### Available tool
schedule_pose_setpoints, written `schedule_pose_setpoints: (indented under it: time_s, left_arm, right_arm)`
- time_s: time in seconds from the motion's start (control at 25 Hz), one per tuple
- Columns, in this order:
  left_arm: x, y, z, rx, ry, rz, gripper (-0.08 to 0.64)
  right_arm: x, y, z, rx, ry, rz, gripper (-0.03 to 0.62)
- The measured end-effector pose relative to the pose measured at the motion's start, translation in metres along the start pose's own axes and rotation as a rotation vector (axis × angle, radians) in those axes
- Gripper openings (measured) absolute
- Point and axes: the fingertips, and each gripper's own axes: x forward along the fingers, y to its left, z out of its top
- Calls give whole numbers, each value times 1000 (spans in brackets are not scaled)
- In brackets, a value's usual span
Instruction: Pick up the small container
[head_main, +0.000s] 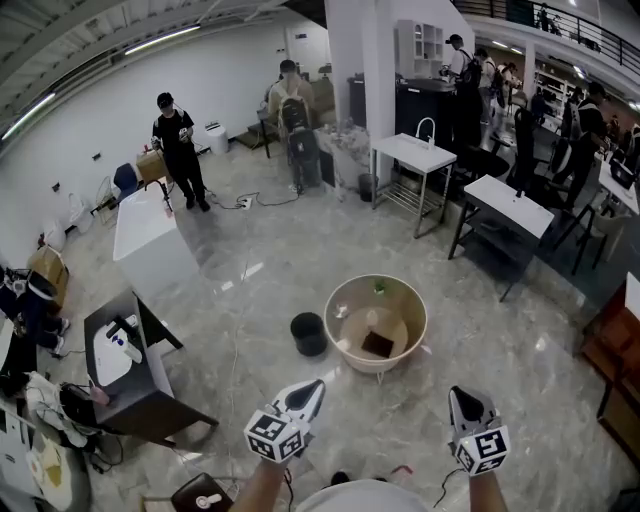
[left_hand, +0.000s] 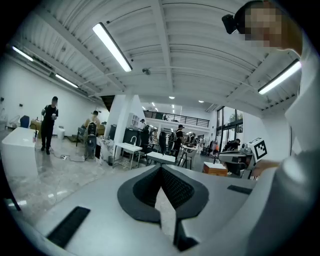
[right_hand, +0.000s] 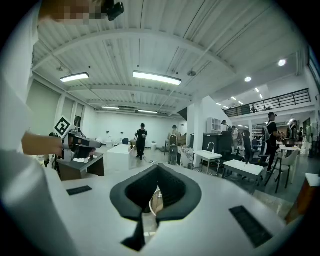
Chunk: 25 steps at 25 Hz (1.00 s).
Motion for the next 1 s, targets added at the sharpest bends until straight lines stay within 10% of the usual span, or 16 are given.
schedule_pose_setpoints:
  time_s: [0.56,1.0]
  left_arm:
    - [-3,6,-6,-19,10,-18,58]
    - [-7,22,-6,-60,-5,-58,254]
  right_arm:
    - [2,9,-3,53,-9,-55,45]
    - [12,29,-3,82,-14,-78,264]
